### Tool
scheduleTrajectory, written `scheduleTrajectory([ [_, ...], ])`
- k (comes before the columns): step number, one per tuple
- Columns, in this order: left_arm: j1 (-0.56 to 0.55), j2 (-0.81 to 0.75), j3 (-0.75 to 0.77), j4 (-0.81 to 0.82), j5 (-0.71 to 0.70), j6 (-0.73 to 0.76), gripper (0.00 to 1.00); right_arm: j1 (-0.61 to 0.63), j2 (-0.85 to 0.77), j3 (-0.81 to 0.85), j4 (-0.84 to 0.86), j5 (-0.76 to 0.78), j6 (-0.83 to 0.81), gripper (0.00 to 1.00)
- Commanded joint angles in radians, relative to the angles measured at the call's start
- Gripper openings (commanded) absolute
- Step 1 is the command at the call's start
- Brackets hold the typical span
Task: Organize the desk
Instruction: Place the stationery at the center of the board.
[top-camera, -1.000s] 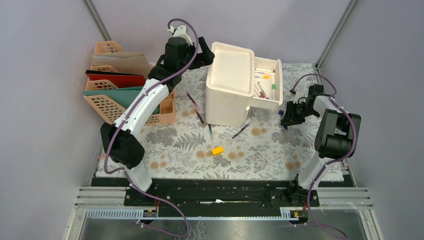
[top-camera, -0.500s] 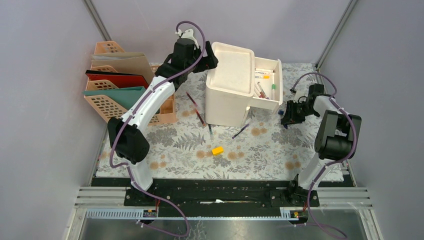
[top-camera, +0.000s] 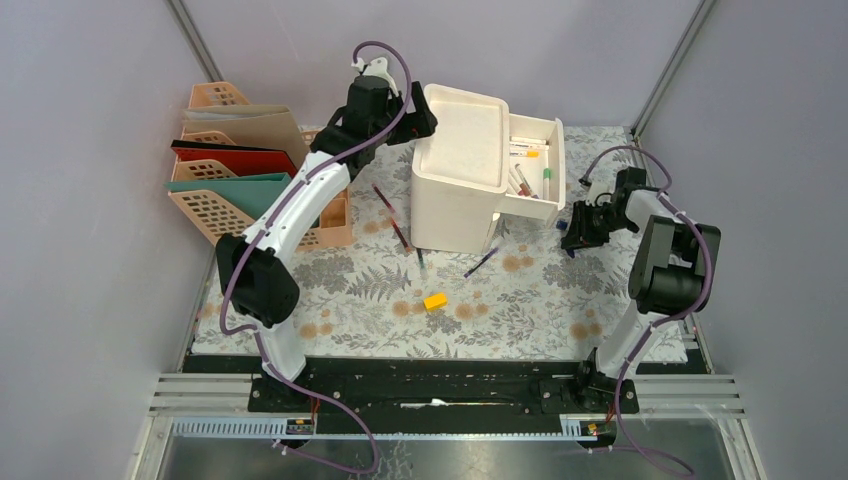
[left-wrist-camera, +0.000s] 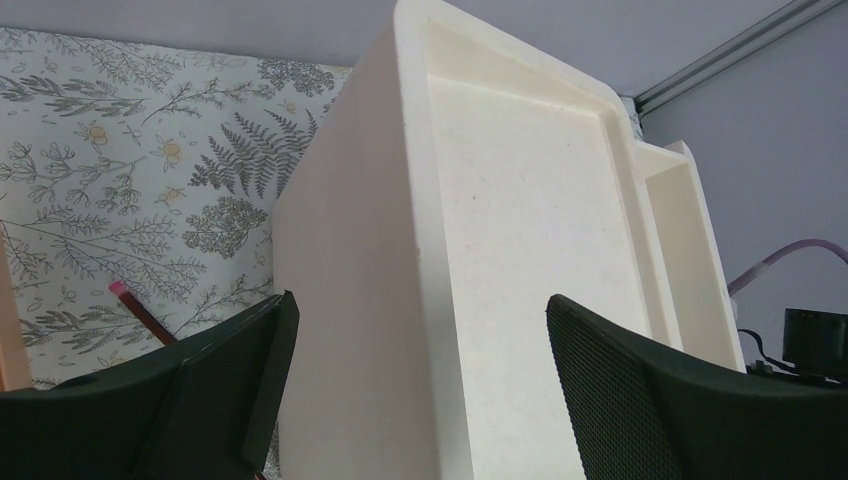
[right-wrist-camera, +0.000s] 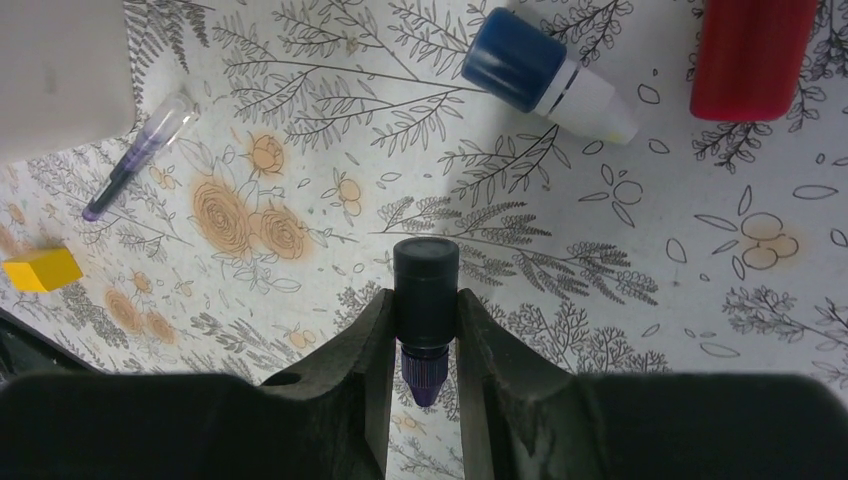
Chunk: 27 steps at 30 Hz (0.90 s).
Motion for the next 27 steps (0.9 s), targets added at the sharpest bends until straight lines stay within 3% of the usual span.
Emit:
scheduleTrajectory([
  [1, 0.001, -0.031, -0.003, 0.060, 0.011, 0.009, 0.99, 0.005, 0.042, 0.041, 0.002, 0.008, -0.017, 0.02],
  [27, 0.001, -0.065, -0.070, 0.093, 0.025, 0.004, 0.99, 0.007, 0.076, 0.009, 0.002, 0.008, -0.017, 0.02],
])
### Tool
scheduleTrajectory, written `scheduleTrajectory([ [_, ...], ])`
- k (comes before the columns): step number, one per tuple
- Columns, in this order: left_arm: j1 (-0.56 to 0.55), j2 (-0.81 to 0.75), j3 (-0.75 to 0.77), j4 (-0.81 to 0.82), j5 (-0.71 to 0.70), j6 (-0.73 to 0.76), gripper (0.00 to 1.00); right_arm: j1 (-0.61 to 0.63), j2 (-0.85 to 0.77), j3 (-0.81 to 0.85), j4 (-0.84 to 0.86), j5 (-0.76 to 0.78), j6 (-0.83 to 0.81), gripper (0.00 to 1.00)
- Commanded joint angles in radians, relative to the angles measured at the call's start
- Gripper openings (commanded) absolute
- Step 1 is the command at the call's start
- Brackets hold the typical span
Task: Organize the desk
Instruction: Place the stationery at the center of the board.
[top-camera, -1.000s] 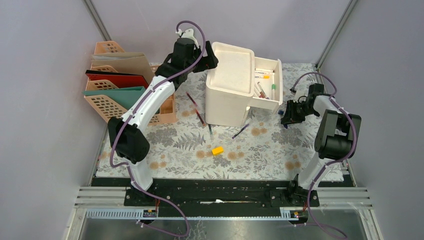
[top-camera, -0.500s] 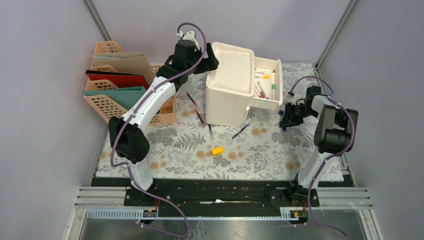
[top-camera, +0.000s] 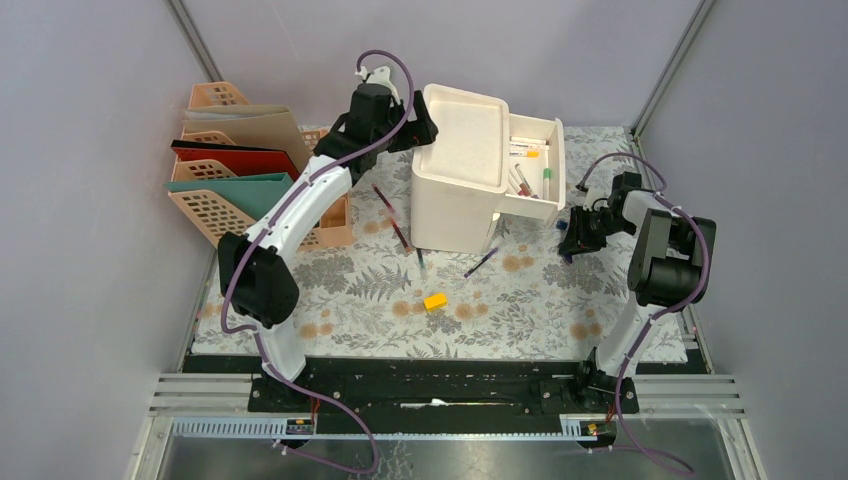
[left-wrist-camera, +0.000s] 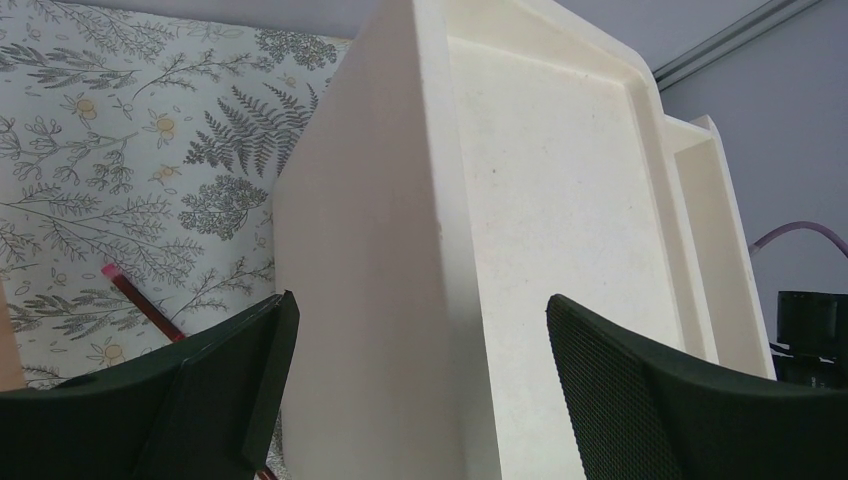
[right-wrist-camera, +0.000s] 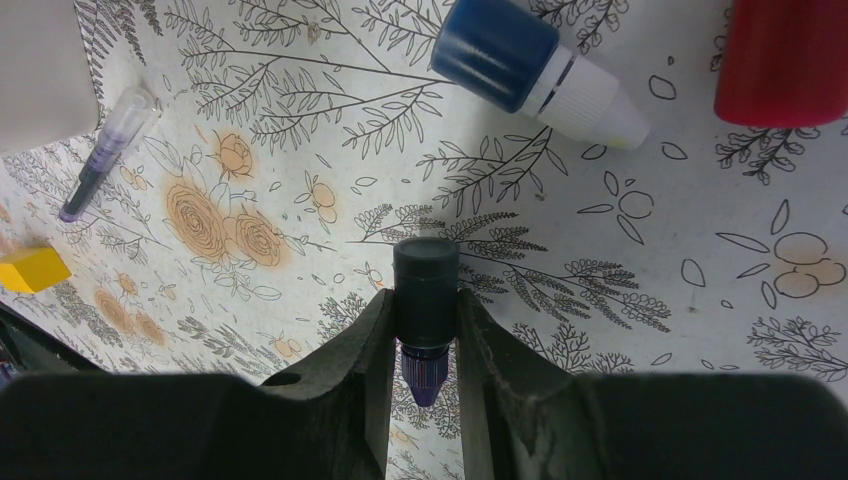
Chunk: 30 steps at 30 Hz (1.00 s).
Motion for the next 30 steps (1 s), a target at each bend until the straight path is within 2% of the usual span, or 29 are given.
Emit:
scheduleTrajectory([
  [1, 0.001, -0.063, -0.011, 0.065, 0.012, 0.005, 0.99, 0.006, -0.005, 0.001, 0.001, 0.008, -0.017, 0.02],
  [30, 0.001, -0.077, -0.037, 0.096, 0.037, 0.001, 0.99, 0.006, -0.026, -0.019, 0.001, 0.008, -0.017, 0.02],
])
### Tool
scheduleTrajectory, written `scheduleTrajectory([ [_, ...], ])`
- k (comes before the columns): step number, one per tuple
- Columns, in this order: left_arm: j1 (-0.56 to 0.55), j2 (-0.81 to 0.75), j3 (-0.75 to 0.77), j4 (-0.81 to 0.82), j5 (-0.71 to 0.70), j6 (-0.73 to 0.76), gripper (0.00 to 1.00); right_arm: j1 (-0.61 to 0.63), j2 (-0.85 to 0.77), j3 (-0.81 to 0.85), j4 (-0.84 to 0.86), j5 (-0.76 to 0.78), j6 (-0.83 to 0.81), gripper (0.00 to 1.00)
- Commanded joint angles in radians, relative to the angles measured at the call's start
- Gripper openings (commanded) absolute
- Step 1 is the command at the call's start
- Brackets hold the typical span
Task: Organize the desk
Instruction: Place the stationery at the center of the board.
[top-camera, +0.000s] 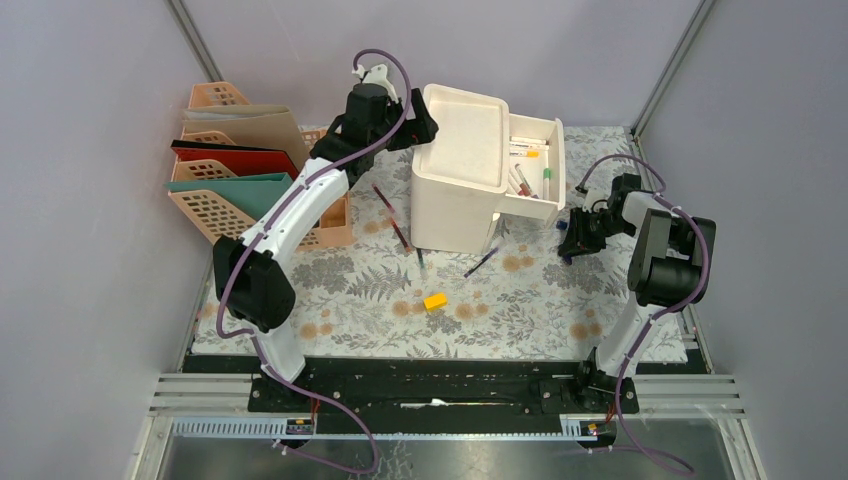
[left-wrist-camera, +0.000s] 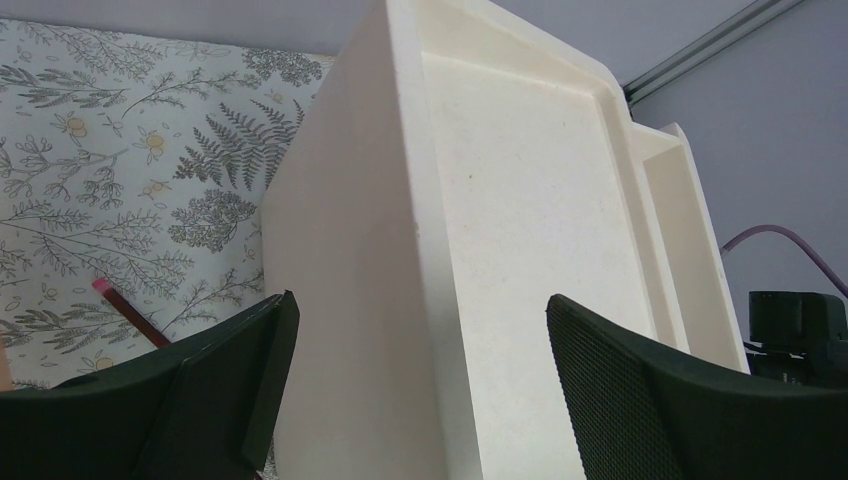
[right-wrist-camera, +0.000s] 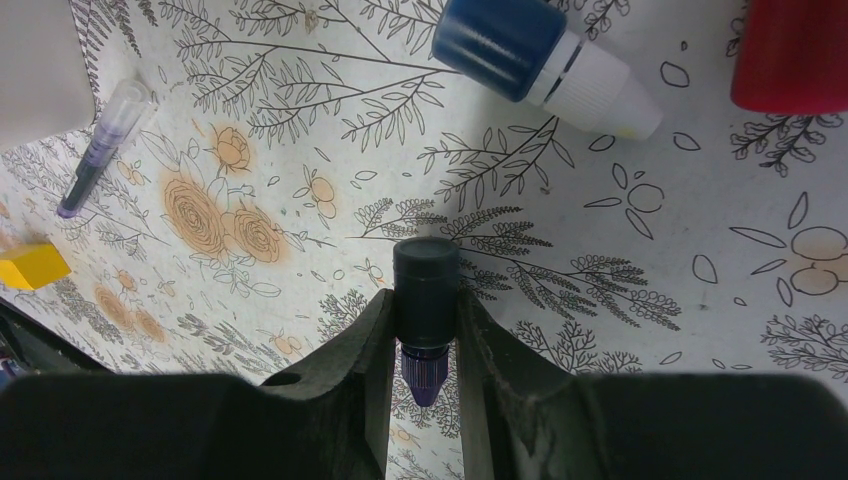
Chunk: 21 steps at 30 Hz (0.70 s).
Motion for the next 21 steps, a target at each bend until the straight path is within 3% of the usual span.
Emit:
scheduleTrajectory([
  [1, 0.000, -0.043, -0.002, 0.055, 0.022, 0.001, 0.99, 0.005, -0.028, -0.007, 0.000, 0.008, -0.017, 0.02],
  [21, 0.001, -0.062, -0.029, 0.077, 0.023, 0.000, 0.99, 0.006, -0.094, 0.001, 0.000, 0.008, -0.017, 0.02],
])
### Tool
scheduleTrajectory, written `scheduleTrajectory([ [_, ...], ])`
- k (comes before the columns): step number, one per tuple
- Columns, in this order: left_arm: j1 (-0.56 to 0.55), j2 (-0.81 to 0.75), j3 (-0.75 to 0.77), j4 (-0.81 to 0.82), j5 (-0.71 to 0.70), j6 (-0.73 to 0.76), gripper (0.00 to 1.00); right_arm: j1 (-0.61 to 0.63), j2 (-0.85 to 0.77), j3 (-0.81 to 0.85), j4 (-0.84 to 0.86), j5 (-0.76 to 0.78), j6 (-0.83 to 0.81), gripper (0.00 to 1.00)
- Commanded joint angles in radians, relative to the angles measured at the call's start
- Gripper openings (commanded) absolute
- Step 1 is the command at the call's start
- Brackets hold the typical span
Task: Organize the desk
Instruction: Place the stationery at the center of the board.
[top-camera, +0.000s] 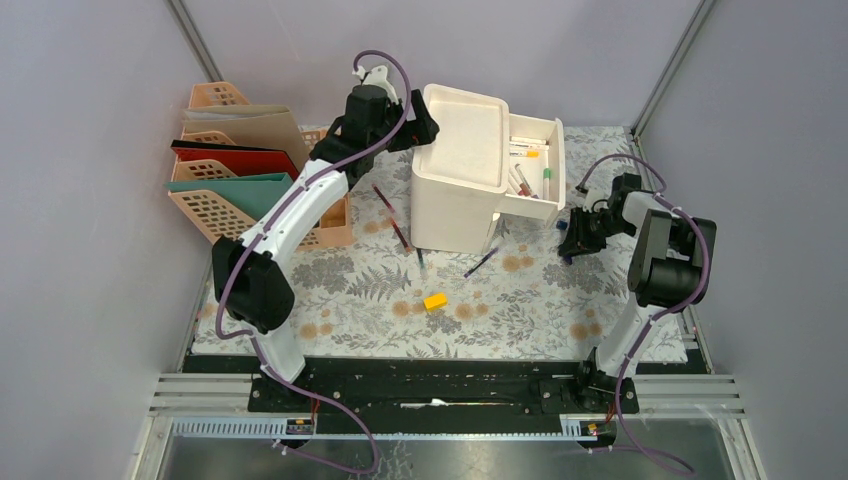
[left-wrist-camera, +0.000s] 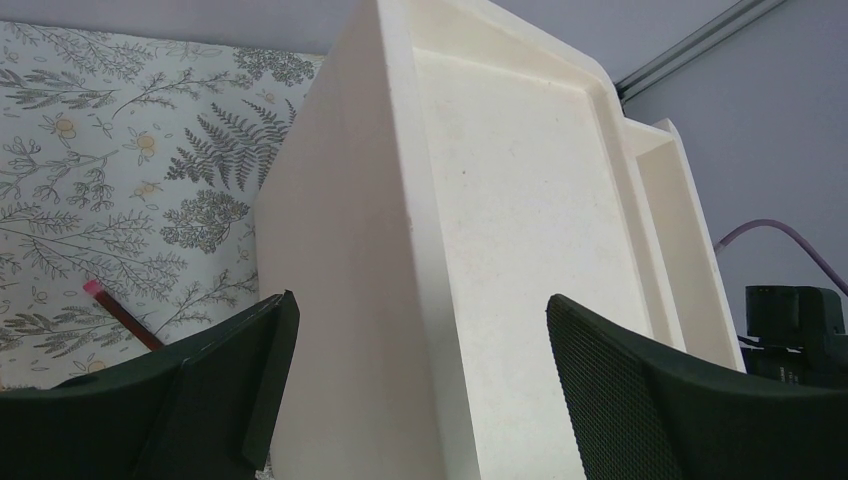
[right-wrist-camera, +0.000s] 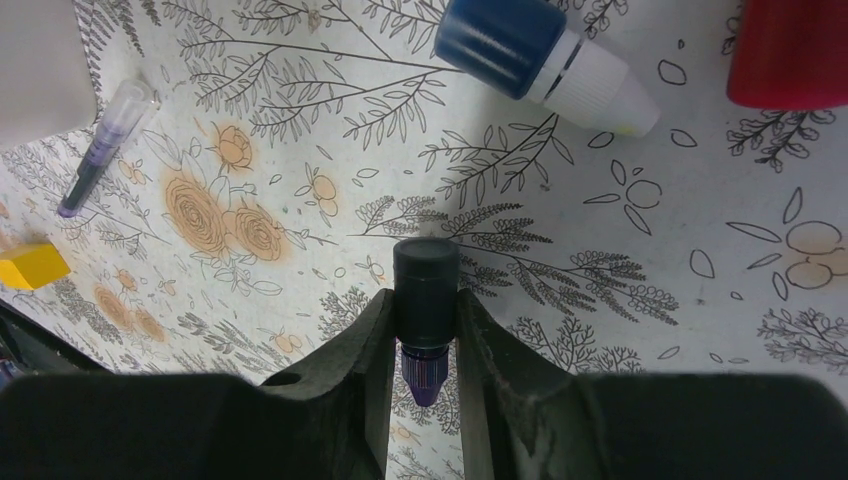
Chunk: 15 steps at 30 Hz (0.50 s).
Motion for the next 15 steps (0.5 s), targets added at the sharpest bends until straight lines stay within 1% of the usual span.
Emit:
scheduleTrajectory([
  [1, 0.001, -0.056, -0.016, 0.062, 0.004, -0.001, 0.99, 0.006, -0.114, -0.008, 0.000, 0.008, -0.017, 0.02],
  [6, 0.001, -0.065, -0.028, 0.080, 0.000, -0.002, 0.99, 0.009, -0.176, -0.017, 0.000, 0.008, -0.017, 0.02],
  [11, 0.001, -0.070, -0.033, 0.088, -0.001, -0.002, 0.99, 0.017, -0.174, -0.012, 0.000, 0.008, -0.017, 0.02],
  [12, 0.001, -0.072, -0.038, 0.091, -0.001, -0.003, 0.99, 0.017, -0.173, -0.016, 0.061, 0.118, 0.049, 0.03],
  [13, 0.001, -0.075, -0.044, 0.093, -0.002, -0.003, 0.99, 0.017, -0.171, -0.019, 0.109, 0.196, 0.105, 0.87],
  [14, 0.001, -0.080, -0.049, 0.096, -0.002, -0.003, 0.99, 0.017, -0.169, -0.020, 0.110, 0.183, 0.112, 0.98],
  [15, 0.001, -0.082, -0.056, 0.099, -0.002, -0.001, 0.99, 0.017, -0.166, -0.020, 0.106, 0.152, 0.114, 0.99],
])
